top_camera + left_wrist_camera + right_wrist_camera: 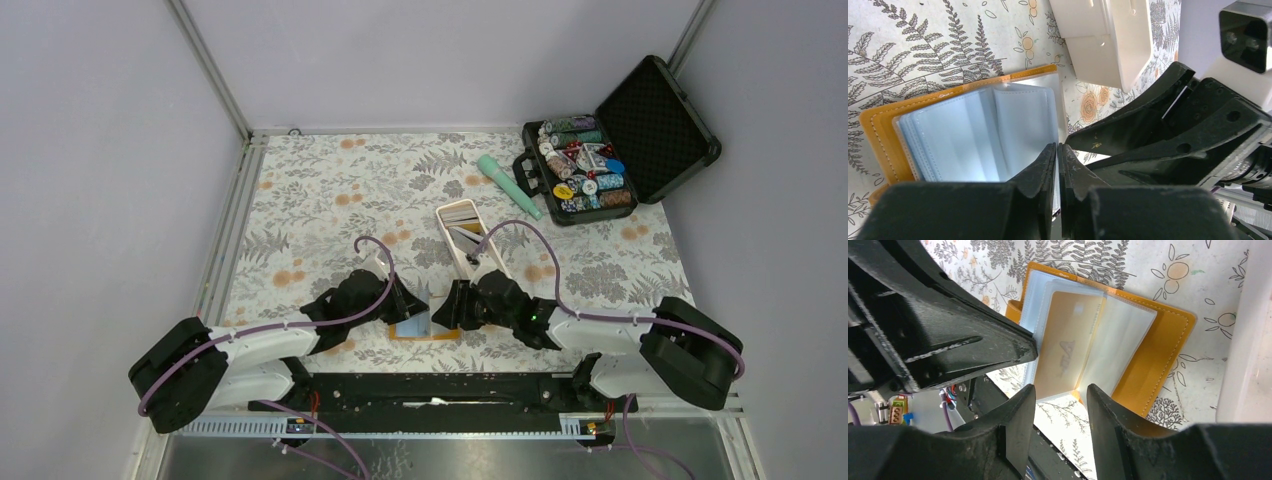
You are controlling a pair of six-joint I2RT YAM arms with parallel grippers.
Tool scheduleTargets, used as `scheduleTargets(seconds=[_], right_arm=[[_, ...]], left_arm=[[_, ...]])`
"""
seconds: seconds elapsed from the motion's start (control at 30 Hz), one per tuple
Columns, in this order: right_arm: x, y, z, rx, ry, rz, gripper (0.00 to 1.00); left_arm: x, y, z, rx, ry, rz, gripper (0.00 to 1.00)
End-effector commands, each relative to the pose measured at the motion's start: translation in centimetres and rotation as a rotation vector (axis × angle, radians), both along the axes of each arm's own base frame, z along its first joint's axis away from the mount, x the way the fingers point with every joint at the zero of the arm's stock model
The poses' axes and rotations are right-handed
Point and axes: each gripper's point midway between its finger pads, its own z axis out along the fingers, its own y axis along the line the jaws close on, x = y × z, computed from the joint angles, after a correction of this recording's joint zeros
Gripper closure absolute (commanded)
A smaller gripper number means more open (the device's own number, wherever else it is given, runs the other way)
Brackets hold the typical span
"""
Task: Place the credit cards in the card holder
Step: Turn over the card slot in the card holder.
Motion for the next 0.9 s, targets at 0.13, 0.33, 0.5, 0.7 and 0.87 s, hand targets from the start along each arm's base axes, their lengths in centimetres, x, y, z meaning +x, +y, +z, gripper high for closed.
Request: scheduleTargets(seconds=[0.13,0.33,0.5,0.7,0.87], right_arm=[[0.3,0.9,2.6,0.060,-0.043,0.008,0.50],[0.3,1.5,2.6,0.069,-0.035,0.027,0.50],[0.4,2.0,2.5,0.064,-0.033,0.042,0.50],[0.5,2.4,2.8,0.073,-0.032,0.048,0.50],[0.6,1.8,2.6,0.060,-0.033,0.024,0.50]], left_arm=[[0.1,-0.7,1.3,-0.046,-0.047,-0.027,0.85],[0.0,-0.8,1.3,-0.052,-0.049,-0.033,0.83],[-0.1,-1.1,1.4,-0.069,-0.055,-0.048,0.83],[-0.2,-1.3,1.1,-0.085,-0.044,-0.048,0.86],[-0.2,-1.3,1.3,-0.090,-0.047,-0.049,0.90]])
